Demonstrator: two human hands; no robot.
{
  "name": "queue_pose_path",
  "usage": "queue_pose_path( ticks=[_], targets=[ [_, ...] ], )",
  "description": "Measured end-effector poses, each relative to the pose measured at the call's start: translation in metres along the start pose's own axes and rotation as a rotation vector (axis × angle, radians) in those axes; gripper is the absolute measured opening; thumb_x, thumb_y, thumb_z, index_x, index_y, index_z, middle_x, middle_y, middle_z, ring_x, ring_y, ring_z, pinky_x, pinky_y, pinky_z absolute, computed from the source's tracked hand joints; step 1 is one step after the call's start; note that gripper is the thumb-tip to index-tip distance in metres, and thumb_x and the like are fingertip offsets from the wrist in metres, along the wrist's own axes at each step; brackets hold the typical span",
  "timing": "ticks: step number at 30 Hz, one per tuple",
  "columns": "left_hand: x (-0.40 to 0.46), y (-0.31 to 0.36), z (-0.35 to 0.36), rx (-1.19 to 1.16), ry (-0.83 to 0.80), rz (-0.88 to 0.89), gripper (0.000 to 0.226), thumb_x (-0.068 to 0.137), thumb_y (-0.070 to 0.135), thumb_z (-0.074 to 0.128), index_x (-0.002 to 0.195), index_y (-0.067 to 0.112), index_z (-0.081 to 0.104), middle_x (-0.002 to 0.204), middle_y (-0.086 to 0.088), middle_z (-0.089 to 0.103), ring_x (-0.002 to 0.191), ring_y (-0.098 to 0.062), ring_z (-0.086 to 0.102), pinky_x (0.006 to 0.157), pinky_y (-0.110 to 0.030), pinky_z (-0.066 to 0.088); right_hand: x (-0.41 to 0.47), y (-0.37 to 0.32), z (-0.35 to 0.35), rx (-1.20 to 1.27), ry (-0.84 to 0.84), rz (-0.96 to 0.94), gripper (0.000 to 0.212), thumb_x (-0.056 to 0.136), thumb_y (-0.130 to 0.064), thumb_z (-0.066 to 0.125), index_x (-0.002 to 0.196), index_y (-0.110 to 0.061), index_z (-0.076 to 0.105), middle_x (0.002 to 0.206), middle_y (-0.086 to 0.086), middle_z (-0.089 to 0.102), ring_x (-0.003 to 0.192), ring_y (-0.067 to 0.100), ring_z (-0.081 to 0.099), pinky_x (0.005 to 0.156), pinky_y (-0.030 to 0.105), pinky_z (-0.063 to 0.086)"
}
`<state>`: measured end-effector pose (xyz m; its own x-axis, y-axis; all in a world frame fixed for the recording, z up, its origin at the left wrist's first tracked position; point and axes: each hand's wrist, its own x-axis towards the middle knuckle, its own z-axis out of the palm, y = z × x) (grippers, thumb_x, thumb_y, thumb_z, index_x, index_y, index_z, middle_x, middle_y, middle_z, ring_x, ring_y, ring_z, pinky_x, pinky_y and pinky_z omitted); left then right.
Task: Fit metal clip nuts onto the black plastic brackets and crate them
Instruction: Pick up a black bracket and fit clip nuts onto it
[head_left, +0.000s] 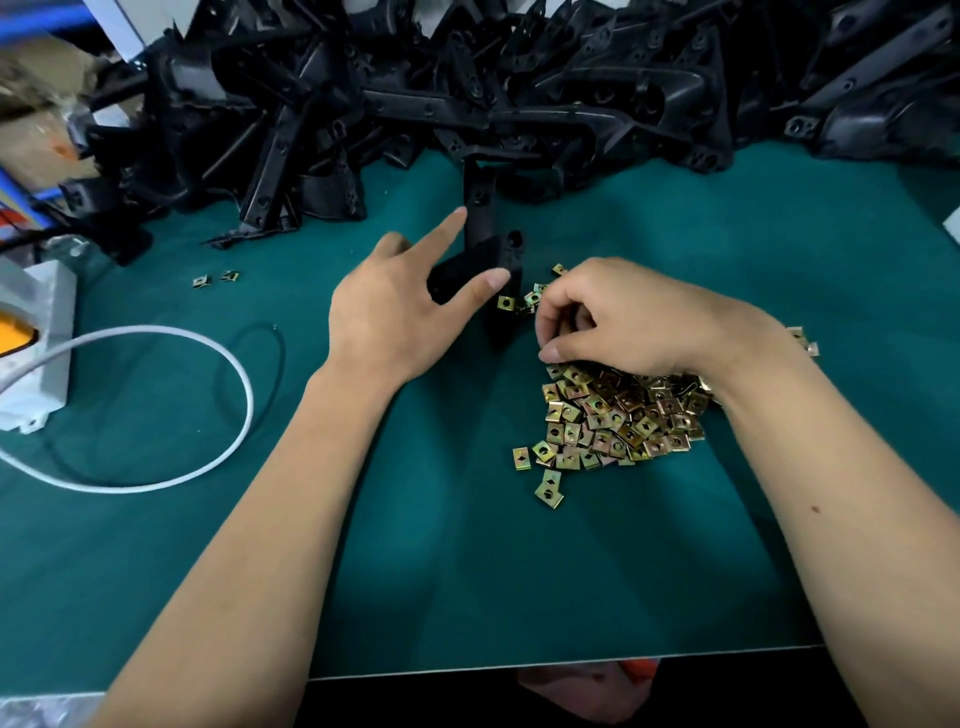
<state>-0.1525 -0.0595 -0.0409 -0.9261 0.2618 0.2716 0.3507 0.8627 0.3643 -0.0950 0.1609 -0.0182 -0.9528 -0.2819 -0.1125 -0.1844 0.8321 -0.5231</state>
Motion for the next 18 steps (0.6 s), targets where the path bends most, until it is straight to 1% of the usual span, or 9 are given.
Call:
queue_pose_path(
  ticks=[1, 3, 4, 5, 7, 9, 13, 16, 18],
  targets=[
    [0.0, 0.0, 0.001, 0.021, -0.014, 0.0, 0.081, 0.081, 0.089, 0.038, 0.153, 0.052, 0.037, 0.103, 0.002, 0.057, 0.097, -0.022, 0.06, 0.076, -0.033, 0.043, 0.001, 0.0, 0.001, 0.009, 0.044, -0.001, 0.014, 0.089, -0.025, 0.079, 0.078, -0.028, 0.071, 0.068, -0.022, 0.067, 0.065, -0.007, 0.06, 0.059, 0.009, 0.039],
    [0.0, 0.002, 0.003, 0.039, -0.034, -0.012, 0.08, 0.08, 0.09, 0.044, 0.149, 0.05, 0.045, 0.122, 0.002, 0.068, 0.115, -0.024, 0.063, 0.086, -0.037, 0.049, 0.003, 0.001, 0.001, 0.132, 0.165, 0.009, 0.01, 0.092, -0.024, 0.076, 0.083, -0.024, 0.071, 0.075, -0.012, 0.072, 0.071, 0.001, 0.065, 0.07, 0.024, 0.049],
    [0.0, 0.003, 0.003, 0.039, -0.041, -0.026, 0.079, 0.078, 0.091, 0.045, 0.146, 0.05, 0.049, 0.128, 0.004, 0.069, 0.119, -0.026, 0.063, 0.09, -0.038, 0.051, 0.004, 0.001, 0.002, 0.242, 0.209, 0.016, 0.009, 0.093, -0.021, 0.074, 0.085, -0.02, 0.07, 0.077, -0.007, 0.073, 0.069, 0.005, 0.064, 0.07, 0.028, 0.051],
    [0.0, 0.004, 0.003, 0.035, -0.047, -0.041, 0.078, 0.077, 0.093, 0.044, 0.142, 0.051, 0.053, 0.128, 0.005, 0.07, 0.118, -0.027, 0.064, 0.09, -0.039, 0.052, 0.004, 0.0, 0.003, 0.369, 0.24, 0.019, 0.008, 0.095, -0.018, 0.072, 0.087, -0.017, 0.069, 0.077, -0.005, 0.072, 0.066, 0.009, 0.063, 0.067, 0.028, 0.051],
    [-0.001, 0.007, 0.003, -0.006, -0.056, -0.058, 0.075, 0.075, 0.094, 0.04, 0.134, 0.051, 0.059, 0.118, 0.007, 0.073, 0.111, -0.027, 0.067, 0.085, -0.038, 0.053, 0.006, -0.001, 0.008, 0.602, 0.304, 0.016, 0.005, 0.097, -0.009, 0.067, 0.093, -0.011, 0.069, 0.075, -0.002, 0.069, 0.066, 0.01, 0.058, 0.061, 0.025, 0.048],
    [-0.002, 0.008, 0.002, -0.088, -0.052, -0.071, 0.07, 0.075, 0.093, 0.038, 0.124, 0.049, 0.063, 0.105, 0.01, 0.073, 0.1, -0.024, 0.068, 0.08, -0.037, 0.054, 0.008, -0.001, 0.011, 0.772, 0.379, 0.02, 0.011, 0.098, -0.004, 0.064, 0.101, -0.007, 0.073, 0.076, 0.0, 0.066, 0.067, 0.009, 0.055, 0.06, 0.022, 0.046],
    [-0.003, 0.009, 0.002, -0.205, -0.037, -0.105, 0.064, 0.076, 0.091, 0.039, 0.111, 0.046, 0.067, 0.085, 0.015, 0.068, 0.085, -0.015, 0.065, 0.07, -0.033, 0.051, 0.012, -0.001, 0.013, 0.983, 0.539, 0.055, 0.017, 0.099, -0.004, 0.063, 0.1, -0.009, 0.079, 0.077, -0.001, 0.067, 0.07, 0.008, 0.056, 0.063, 0.02, 0.047],
    [-0.004, 0.012, 0.003, -0.241, -0.029, -0.096, 0.06, 0.078, 0.09, 0.041, 0.109, 0.045, 0.067, 0.082, 0.018, 0.066, 0.083, -0.011, 0.064, 0.067, -0.03, 0.047, 0.015, -0.003, 0.019, 1.048, 0.598, 0.095, 0.011, 0.096, -0.002, 0.067, 0.098, -0.007, 0.076, 0.077, 0.002, 0.071, 0.067, 0.009, 0.063, 0.062, 0.021, 0.052],
    [-0.005, 0.014, 0.003, -0.242, -0.034, -0.074, 0.06, 0.079, 0.09, 0.042, 0.12, 0.05, 0.063, 0.091, 0.019, 0.069, 0.091, -0.013, 0.066, 0.07, -0.03, 0.049, 0.016, -0.003, 0.021, 1.073, 0.593, 0.107, 0.009, 0.095, -0.001, 0.068, 0.098, -0.006, 0.075, 0.078, 0.005, 0.073, 0.066, 0.011, 0.064, 0.06, 0.022, 0.052]
  ],
)
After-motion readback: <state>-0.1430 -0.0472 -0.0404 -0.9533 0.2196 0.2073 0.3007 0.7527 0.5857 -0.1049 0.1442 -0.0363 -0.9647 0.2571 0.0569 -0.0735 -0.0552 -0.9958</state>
